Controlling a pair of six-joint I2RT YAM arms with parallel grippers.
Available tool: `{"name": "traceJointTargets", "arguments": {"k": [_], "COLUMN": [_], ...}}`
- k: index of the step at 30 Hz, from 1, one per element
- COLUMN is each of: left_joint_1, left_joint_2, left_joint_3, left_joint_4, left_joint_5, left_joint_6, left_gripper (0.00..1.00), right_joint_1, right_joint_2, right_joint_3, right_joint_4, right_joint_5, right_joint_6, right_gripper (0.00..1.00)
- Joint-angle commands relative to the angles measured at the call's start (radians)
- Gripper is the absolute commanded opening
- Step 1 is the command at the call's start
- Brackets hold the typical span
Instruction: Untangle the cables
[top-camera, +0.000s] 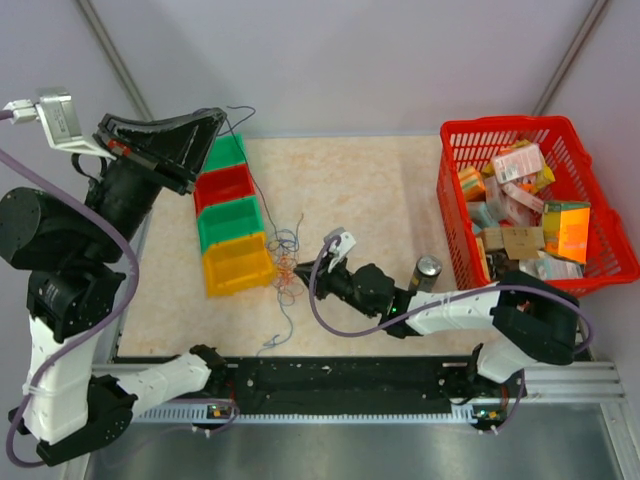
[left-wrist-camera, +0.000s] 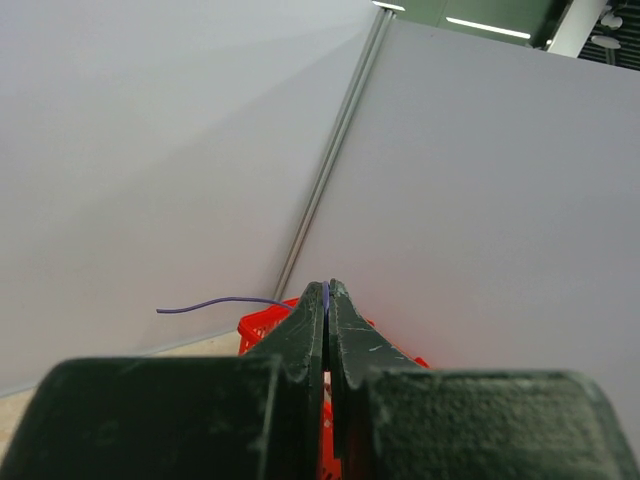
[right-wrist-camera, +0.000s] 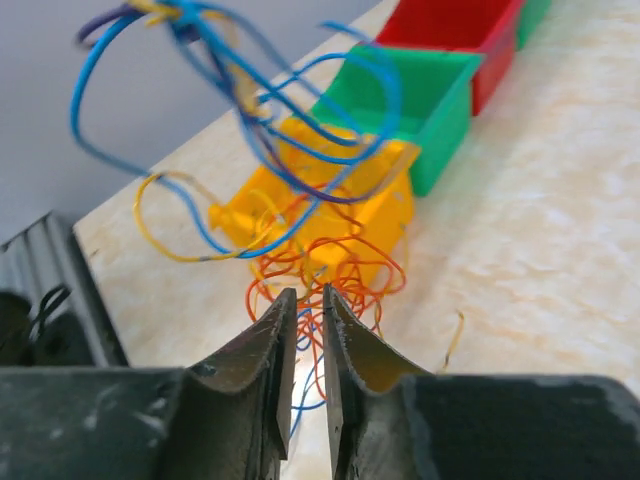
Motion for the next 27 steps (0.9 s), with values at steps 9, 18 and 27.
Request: {"name": "traceJointTargets", "arguments": {"k": [9, 18, 27], "left_joint_1": [0.001, 0.001, 0.0], "left_joint_2": [-0.023, -0.035, -0.04], "left_joint_3": [0.025, -0.004, -0.021], "left_joint_4": [0.066, 0.059, 0.072], "left_joint_5": [0.003, 0.025, 0.025], "left_joint_6": [0.003, -0.008, -0.015], "left_gripper": [0.0, 0.0, 0.0], "right_joint_1": [-0.009, 0.0, 0.006], "right_joint_2": [0.131, 0.213, 0.265], "right_joint_3": [0.039, 0.155, 0.212], "right_joint_4": [0.224, 0.172, 0.167], "right_joint_5": [-0.251, -0.289, -0.379], "right_joint_6": [-0.033, 0.024, 0.125], "right_gripper": [0.77, 0.69, 0.12]}}
